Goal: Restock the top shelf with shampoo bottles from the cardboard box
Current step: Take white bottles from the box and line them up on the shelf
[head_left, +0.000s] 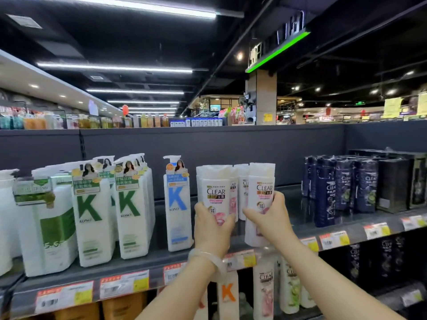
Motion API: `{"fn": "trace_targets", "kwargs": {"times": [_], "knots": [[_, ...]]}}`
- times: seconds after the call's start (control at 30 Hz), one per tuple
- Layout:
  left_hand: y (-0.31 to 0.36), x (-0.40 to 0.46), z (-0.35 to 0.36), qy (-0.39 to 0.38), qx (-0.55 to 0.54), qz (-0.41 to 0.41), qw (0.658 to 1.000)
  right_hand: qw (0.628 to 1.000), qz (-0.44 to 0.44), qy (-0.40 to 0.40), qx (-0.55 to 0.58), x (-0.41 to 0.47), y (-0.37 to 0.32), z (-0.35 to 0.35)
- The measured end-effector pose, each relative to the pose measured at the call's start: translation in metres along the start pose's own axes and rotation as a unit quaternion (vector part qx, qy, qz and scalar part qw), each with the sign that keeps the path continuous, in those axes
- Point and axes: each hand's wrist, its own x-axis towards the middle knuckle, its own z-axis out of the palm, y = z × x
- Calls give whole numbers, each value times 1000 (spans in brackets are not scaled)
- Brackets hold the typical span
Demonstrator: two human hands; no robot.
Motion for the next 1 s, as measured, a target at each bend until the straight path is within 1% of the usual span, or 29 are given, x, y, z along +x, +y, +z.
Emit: {"fn": "trace_targets", "kwargs": {"times": [0.13, 0.33, 0.5, 0.57, 0.67, 0.77, 0.87, 1.0], "knots": [[-9, 36, 18, 36, 17, 6, 999, 999, -1, -38, 25, 38, 12, 12], [-38, 72, 43, 102, 51, -14, 993, 995, -5, -95, 37, 74, 46, 31], [-55, 89, 54, 150, 75, -45, 985, 995, -20, -101, 15, 85, 73, 45], [-58, 93, 58, 157, 78, -49, 983, 993, -23, -113, 17, 88, 79, 48], [-60, 96, 62, 163, 67, -48, 983, 988, -27, -141, 50, 91, 78, 48], [-59, 98, 64, 167, 71, -47, 982, 987, -32, -143, 62, 93, 77, 47], [-65, 99, 68, 160, 110, -56, 979, 987, -33, -143, 63, 94, 79, 47], [-76, 100, 67, 156, 165, -92, 970, 990, -32, -126, 54, 94, 85, 47]]}}
